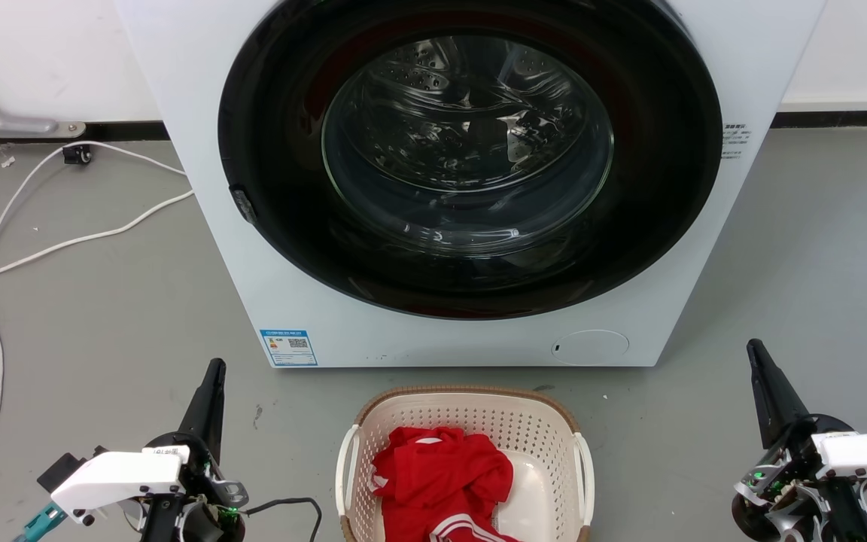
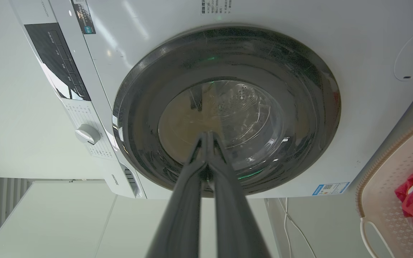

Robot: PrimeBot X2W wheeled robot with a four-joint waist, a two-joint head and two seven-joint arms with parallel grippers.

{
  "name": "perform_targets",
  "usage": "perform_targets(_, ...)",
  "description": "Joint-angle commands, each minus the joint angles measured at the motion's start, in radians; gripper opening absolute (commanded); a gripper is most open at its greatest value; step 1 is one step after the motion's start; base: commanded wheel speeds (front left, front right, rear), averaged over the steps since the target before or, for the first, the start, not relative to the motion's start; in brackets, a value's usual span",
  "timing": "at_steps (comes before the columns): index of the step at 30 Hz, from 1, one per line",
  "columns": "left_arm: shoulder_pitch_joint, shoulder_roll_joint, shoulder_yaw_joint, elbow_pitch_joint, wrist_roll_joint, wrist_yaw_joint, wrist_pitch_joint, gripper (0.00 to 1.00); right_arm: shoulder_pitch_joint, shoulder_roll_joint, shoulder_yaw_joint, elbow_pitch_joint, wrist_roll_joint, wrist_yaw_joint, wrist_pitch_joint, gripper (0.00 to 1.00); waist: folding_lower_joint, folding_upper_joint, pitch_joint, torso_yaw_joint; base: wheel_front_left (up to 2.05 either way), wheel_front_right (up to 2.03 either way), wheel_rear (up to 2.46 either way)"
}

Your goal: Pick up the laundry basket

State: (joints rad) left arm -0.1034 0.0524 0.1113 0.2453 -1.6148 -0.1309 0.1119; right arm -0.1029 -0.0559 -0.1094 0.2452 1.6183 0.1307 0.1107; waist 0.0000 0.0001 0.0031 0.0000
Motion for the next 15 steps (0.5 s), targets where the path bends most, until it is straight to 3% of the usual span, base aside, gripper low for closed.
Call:
perform_targets(1, -0.010, -0.001, 0.003, 0.001, 0.000, -0.002, 0.003, 0.00, -0.010, 0.003, -0.001, 0.001, -0.004, 0.000, 0.003, 0.00, 0.0000, -0.0001, 0.000, 0.000, 0.00, 0.00, 0.00)
perform_targets(15, -0.010, -0.001, 0.004, 0.001, 0.001, -0.002, 0.004, 0.00, -0.010, 0.004, -0.003, 0.001, -0.005, 0.000, 0.003, 0.00, 0.0000, -0.0001, 0.000, 0.000, 0.00, 0.00, 0.00)
